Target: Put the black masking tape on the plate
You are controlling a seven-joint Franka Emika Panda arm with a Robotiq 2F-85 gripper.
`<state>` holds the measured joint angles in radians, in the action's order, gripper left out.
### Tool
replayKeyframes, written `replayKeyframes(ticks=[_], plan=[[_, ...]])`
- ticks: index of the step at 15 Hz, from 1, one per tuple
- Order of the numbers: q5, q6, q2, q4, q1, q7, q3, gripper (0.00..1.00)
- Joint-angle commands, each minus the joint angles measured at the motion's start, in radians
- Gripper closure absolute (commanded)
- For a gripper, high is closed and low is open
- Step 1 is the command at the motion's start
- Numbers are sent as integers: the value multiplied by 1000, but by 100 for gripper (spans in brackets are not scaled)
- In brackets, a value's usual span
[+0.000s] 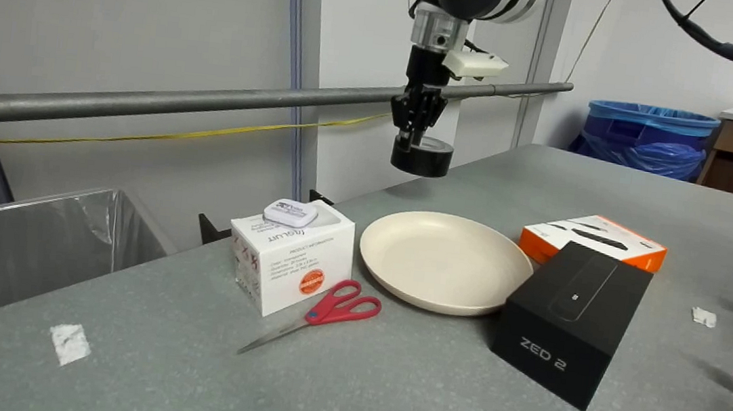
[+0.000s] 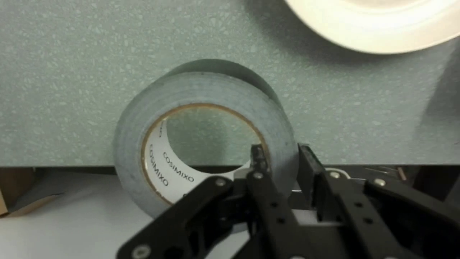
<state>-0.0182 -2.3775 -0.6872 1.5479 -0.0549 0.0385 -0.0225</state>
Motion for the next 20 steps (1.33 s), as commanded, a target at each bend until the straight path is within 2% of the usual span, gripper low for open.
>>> replayKeyframes(ticks=[1, 4, 8, 12, 16, 17, 18, 20], plan=[[66, -27, 198, 242, -47, -39, 30, 94], [99, -39, 275, 390, -79, -50, 62, 94], [128, -104, 284, 527, -105, -68, 98, 94], [206, -298, 234, 627, -127, -80, 94, 94], [240, -402, 218, 664, -137, -79, 94, 94], [237, -409, 218, 663, -141, -73, 97, 49], [233, -410, 220, 664, -141, -75, 99, 49], [234, -417, 226, 668, -147, -75, 98, 34]])
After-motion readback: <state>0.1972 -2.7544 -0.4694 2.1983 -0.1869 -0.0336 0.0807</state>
